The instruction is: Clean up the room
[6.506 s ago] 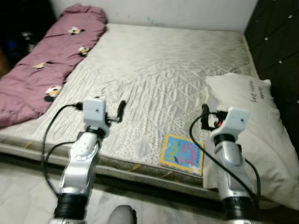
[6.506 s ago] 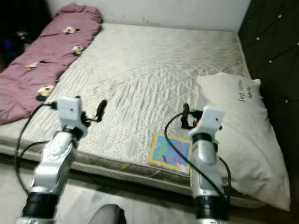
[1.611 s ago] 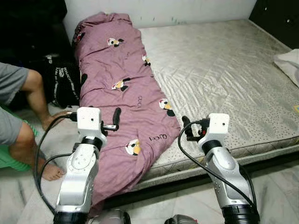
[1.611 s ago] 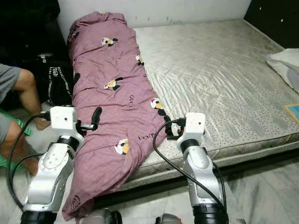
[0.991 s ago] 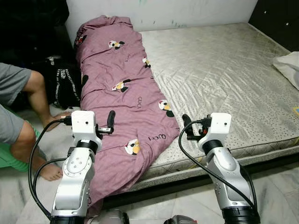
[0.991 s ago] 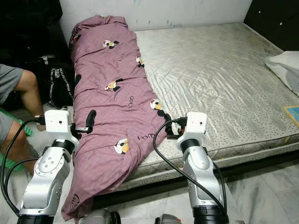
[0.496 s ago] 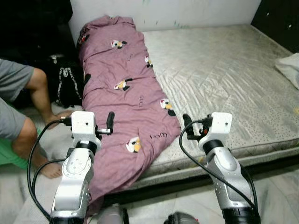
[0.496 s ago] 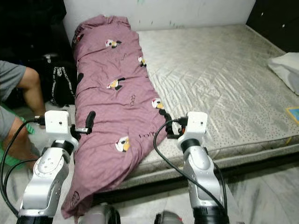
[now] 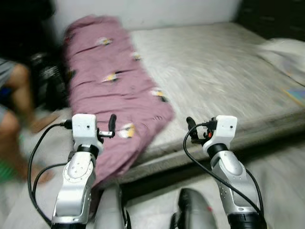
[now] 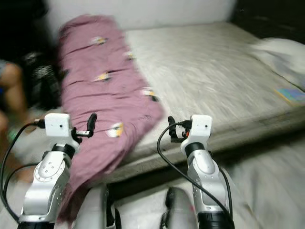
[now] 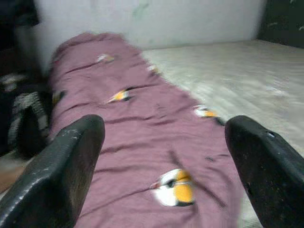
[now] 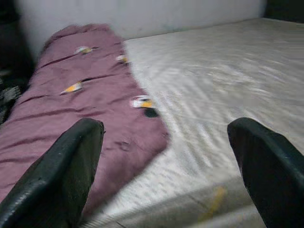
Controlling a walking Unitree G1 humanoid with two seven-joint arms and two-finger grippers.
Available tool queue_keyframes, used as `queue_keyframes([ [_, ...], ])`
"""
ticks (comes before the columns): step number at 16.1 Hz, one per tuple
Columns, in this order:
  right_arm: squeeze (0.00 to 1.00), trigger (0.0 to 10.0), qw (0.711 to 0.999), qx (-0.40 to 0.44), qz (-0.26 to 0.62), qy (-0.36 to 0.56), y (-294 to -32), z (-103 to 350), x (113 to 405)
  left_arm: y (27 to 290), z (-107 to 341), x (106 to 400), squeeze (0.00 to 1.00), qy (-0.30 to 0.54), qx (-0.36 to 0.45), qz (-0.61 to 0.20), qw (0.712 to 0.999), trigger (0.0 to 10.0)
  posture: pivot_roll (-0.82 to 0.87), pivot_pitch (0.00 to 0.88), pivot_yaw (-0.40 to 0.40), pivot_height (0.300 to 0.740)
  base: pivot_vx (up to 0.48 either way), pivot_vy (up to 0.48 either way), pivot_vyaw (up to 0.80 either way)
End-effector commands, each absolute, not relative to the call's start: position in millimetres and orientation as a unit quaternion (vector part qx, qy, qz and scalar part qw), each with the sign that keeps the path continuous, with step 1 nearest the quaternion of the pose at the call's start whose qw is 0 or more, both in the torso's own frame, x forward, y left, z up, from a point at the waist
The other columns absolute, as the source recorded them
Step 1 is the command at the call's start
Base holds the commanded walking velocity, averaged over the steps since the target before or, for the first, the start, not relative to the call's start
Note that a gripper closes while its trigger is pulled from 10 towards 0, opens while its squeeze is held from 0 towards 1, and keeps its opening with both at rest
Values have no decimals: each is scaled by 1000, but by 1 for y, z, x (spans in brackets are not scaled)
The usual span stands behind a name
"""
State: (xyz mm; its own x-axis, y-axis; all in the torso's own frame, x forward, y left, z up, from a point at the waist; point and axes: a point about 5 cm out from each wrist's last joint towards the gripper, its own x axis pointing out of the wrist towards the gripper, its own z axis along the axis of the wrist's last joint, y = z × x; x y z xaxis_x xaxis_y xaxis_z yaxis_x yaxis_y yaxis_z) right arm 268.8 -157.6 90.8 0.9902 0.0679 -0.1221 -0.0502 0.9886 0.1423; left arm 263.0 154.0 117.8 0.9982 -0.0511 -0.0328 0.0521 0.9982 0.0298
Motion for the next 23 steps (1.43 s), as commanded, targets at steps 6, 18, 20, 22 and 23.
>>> queue_keyframes([
  [6,0,10000,995,65,44,59,-155,97,275,158,117,261,0,17,2,-25,1000,10000,-26,0,-20,617,81,0,0],
  [18,0,10000,995,62,56,55,-153,98,273,154,116,261,0,20,-8,-37,999,10000,-27,0,-22,617,342,0,259],
  [20,0,10000,995,63,59,58,-153,97,273,154,115,261,0,24,-7,-35,999,10000,-25,0,-23,617,0,0,794],
  [22,0,10000,994,65,56,62,-153,96,274,154,114,261,0,30,-6,-32,999,10000,-24,0,-25,617,0,0,397],
  [23,0,10000,994,64,57,63,-153,96,274,154,114,262,0,30,-6,-31,999,10000,-23,0,-24,617,0,0,0],
])
